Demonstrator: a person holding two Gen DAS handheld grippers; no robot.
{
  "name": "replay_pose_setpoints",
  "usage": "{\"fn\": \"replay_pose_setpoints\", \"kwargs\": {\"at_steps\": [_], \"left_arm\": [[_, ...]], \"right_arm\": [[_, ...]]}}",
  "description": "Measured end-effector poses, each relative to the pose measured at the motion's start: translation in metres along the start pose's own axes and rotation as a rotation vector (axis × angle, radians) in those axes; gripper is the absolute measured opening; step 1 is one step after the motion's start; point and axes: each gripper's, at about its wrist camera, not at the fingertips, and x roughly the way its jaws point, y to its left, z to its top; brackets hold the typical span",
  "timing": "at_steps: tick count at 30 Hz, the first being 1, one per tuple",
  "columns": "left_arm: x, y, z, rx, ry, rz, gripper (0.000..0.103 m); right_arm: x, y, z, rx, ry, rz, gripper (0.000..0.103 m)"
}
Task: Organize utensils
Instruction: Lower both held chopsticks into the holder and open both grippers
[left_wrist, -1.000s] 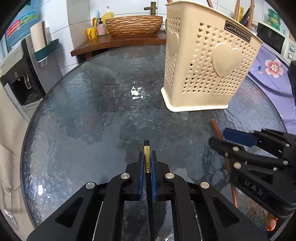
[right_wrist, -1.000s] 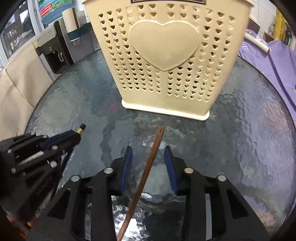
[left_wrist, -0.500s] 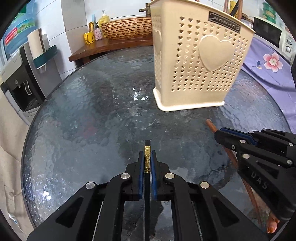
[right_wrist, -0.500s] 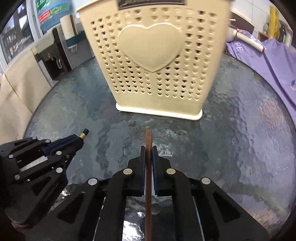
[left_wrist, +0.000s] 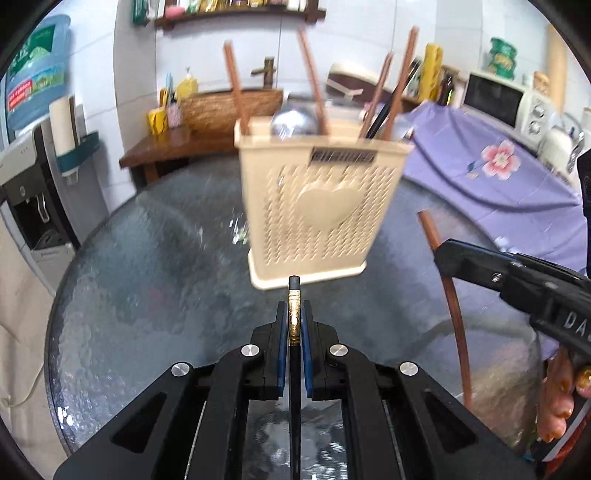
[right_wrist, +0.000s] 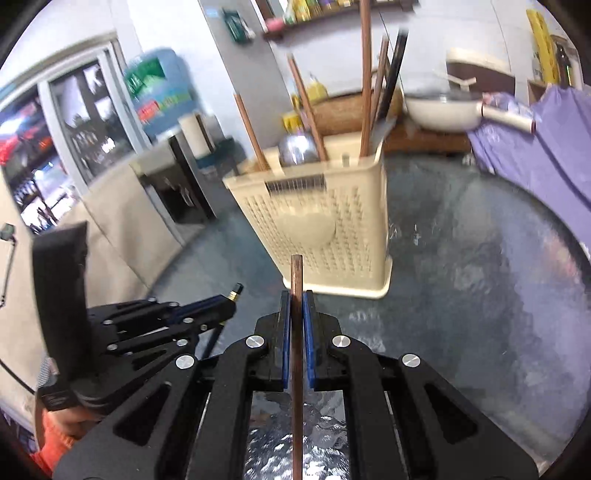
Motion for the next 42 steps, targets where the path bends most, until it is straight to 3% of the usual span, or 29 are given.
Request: {"fn": "replay_pose_setpoints", "kwargs": {"at_steps": [5, 11, 27, 35, 42], "left_arm": [[-0.028, -0.007, 0.017, -0.019, -0.073, -0.056, 0.007], [-0.064, -0.02, 0.033, -0.013, -0.177, -0.062, 0.007], [-0.081, -0.024, 0.067, 0.001, -0.258, -0.045, 0.007], [-0.109, -0.021, 0.115, 0.024, -0.325, -0.052, 0.007], [-0.143, -0.019, 0.189, 0.047, -0.433, 0.054, 0.007]], "right_arm": [[-0.045, -0.005, 0.01, -0.031, -0.065, 0.053, 0.007], [-0.083, 0.0, 0.018, -0.089, -0.147, 0.1, 0.007], [-0.088, 0.012, 0.056, -0.116, -0.188, 0.118, 0.007], [-0.099, 0.021, 0.122, -0.138, -0.226, 0.122, 0.007], [-0.114, 0.039, 0.207, -0.167, -0.322, 0.046, 0.007]]}}
